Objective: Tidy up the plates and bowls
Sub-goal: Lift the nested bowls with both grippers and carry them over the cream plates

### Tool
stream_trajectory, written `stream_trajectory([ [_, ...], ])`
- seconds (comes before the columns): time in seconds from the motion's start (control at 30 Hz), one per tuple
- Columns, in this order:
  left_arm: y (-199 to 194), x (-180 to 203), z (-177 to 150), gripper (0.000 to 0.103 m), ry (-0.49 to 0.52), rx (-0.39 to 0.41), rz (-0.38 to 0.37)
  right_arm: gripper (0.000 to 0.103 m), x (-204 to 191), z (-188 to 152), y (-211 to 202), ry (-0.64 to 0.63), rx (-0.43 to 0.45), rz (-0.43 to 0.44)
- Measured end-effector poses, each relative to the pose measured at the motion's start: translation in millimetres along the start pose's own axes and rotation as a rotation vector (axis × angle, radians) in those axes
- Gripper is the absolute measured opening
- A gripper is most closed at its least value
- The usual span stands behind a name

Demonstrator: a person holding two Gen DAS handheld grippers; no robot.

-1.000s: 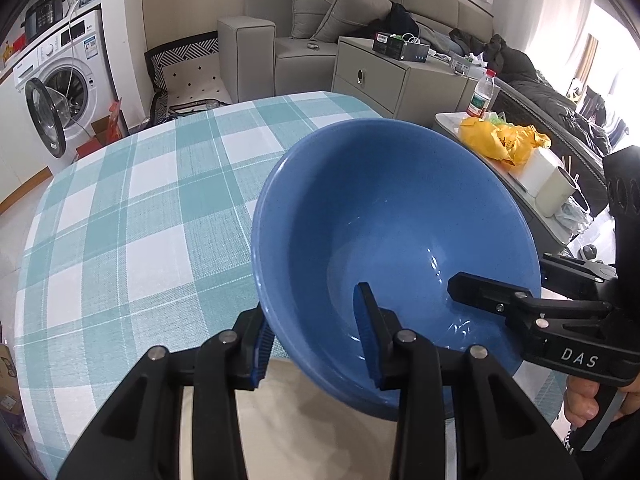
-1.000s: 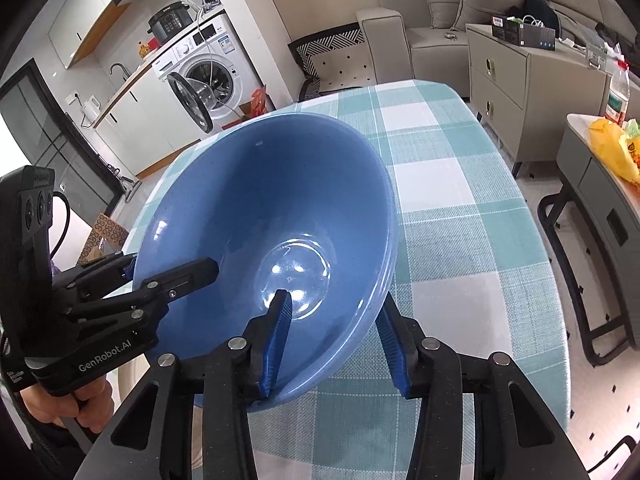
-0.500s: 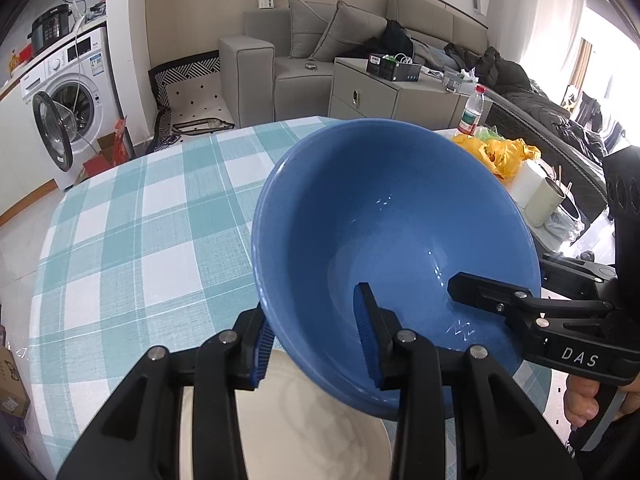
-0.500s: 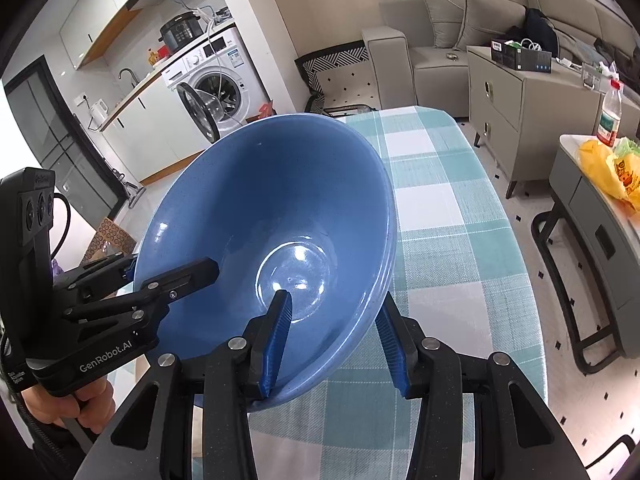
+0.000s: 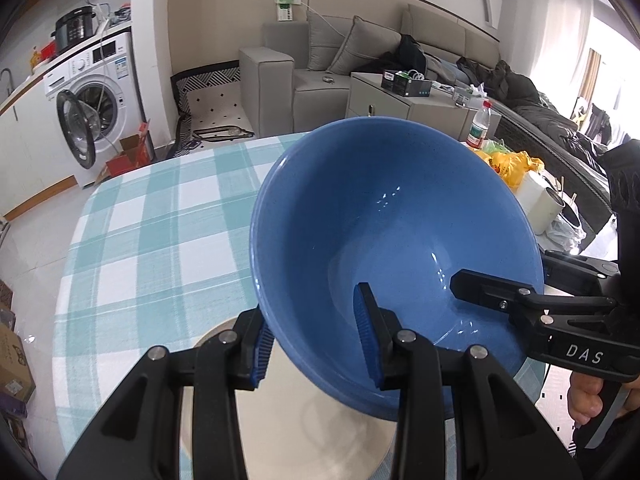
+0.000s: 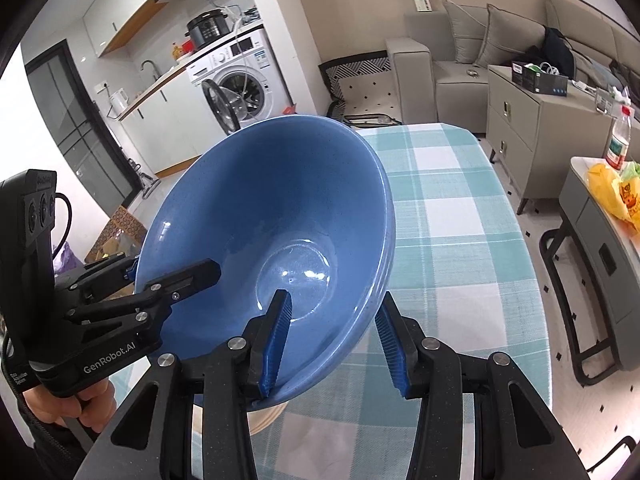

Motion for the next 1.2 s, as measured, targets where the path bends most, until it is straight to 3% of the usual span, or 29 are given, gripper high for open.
stream_trajectory([
  [0.53,-37.9,-39.6,-25.6,0.036,-0.064,0.038,0.069,0.045,-58.0,-5.9,5.0,-0.077,-0.023,0.082],
  [1.2,-18.4,-84.7,-53.6,0.036,-0.127,-0.018,0.120,0.045,-89.2,-16.2,57.4,-0.104,-0.099,0.126],
])
Point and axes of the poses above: each gripper's, at about its wrist camera, not at the fingertips, and y roughly the way its jaws point, x to its right, z to its top, the point moved 2 cm from there along y, roughly the way its jaws point, and after that the axes turned 13 degrees about -y, right-handed, at the moved point
